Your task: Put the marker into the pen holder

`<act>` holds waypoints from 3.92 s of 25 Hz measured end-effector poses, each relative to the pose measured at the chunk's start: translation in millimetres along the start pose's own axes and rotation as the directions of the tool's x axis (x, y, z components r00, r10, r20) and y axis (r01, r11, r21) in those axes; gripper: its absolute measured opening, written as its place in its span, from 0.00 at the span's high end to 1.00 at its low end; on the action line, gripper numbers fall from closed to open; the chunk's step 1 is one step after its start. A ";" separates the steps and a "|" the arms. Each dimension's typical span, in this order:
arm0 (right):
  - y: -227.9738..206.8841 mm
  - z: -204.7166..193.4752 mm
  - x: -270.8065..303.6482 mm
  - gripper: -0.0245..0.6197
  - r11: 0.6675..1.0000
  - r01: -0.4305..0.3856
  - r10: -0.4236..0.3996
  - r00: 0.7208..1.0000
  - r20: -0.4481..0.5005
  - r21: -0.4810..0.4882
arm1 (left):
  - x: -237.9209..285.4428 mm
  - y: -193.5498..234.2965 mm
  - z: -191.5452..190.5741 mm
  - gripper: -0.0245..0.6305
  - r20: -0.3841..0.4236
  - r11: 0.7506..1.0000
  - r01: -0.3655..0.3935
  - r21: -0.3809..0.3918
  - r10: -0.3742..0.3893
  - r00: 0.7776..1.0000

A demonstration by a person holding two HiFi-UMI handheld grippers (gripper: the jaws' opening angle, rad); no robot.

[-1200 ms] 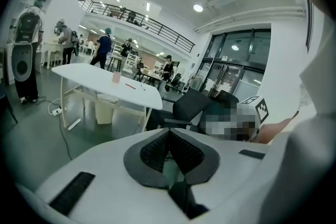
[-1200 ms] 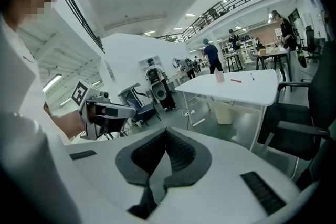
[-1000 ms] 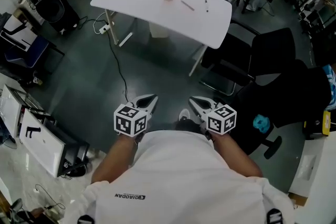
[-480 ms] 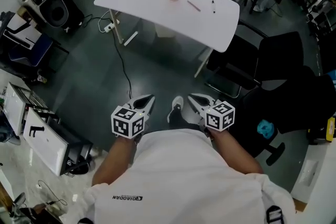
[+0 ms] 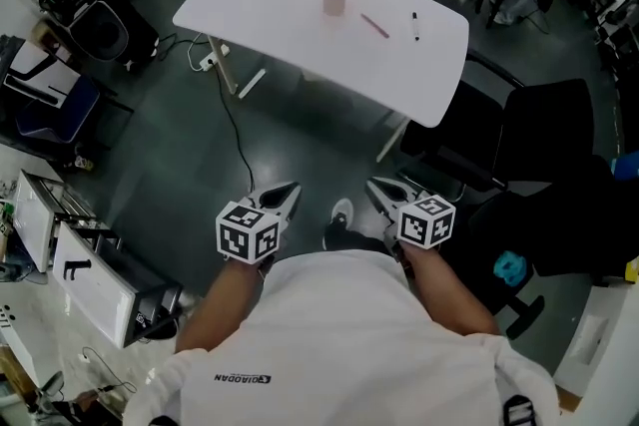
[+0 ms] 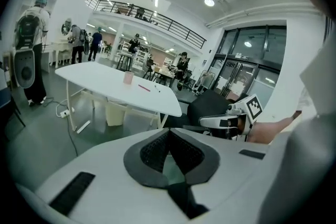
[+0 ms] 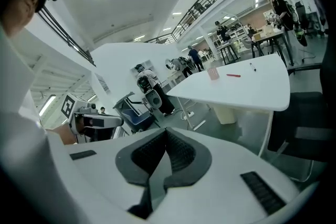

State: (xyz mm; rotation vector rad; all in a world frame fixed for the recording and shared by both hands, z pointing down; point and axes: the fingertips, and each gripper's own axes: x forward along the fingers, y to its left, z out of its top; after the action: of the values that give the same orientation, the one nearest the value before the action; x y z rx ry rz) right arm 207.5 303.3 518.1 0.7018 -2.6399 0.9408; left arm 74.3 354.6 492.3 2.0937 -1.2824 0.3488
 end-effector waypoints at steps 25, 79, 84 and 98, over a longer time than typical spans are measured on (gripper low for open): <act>-139.9 166.7 103.8 0.93 0.999 -0.017 0.019 0.999 0.046 -0.050 | 130.6 114.2 167.6 0.92 -0.012 0.995 -0.087 0.053 0.088 0.996; -260.3 288.7 367.3 0.93 0.885 0.450 -0.461 0.883 -0.091 -0.117 | 324.7 379.8 330.9 0.92 -0.368 0.884 0.388 0.261 -0.280 0.887; -301.7 291.3 381.9 0.93 0.853 0.439 -0.496 0.851 -0.175 -0.282 | 337.4 394.8 323.4 0.92 -0.385 0.919 0.336 0.205 -0.239 0.891; -426.0 288.0 403.7 0.93 0.833 0.410 -0.531 0.781 -0.329 -0.372 | 386.6 401.7 317.6 0.92 -0.462 0.964 0.240 0.116 -0.161 0.872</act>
State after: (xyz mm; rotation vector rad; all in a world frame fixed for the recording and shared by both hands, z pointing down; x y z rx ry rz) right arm 63.4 -314.0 677.9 0.9150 -2.0075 0.4821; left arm -119.7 -244.8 614.0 2.0950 -0.7745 0.8206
